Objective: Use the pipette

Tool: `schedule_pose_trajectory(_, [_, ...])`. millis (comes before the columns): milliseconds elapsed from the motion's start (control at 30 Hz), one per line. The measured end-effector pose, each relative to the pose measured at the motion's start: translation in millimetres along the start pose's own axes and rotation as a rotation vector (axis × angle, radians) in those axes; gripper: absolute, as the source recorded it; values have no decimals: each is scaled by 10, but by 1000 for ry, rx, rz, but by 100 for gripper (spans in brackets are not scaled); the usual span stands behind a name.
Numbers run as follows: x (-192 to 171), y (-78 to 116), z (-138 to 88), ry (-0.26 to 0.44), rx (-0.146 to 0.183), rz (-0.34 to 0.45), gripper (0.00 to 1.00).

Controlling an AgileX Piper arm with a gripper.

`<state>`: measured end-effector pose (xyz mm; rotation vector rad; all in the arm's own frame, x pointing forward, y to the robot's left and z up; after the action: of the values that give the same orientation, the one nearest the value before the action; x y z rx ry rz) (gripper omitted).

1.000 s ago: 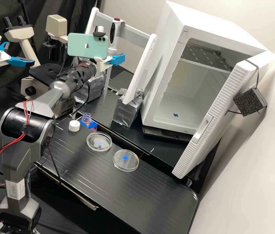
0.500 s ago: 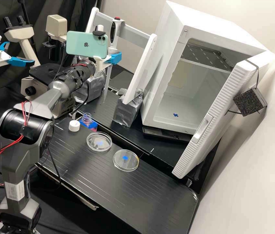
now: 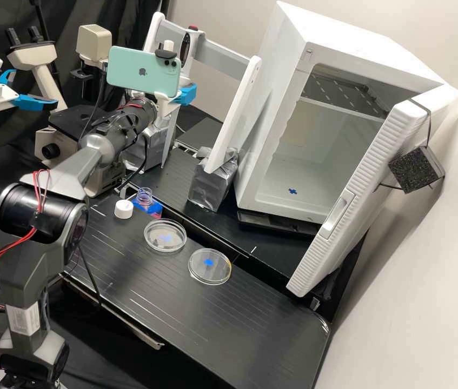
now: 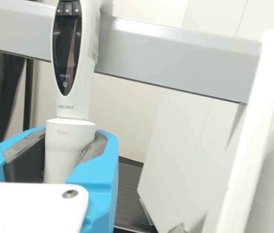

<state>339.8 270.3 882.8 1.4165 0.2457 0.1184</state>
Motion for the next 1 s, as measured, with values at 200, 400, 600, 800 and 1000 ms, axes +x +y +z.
schedule_pose_trajectory(200, [-19, 170, 48, 14, 40, 1, 0])
schedule_pose_trajectory(400, [-217, 489, 68, 47, 118, 88, 0])
schedule_pose_trajectory(600, [-460, 669, 64, 102, 159, 162, 0])
schedule_pose_trajectory(800, [-771, 566, 173, 137, 194, 182, 0])
schedule_pose_trajectory(1000, [-1063, 331, 246, 158, 219, 176, 0])
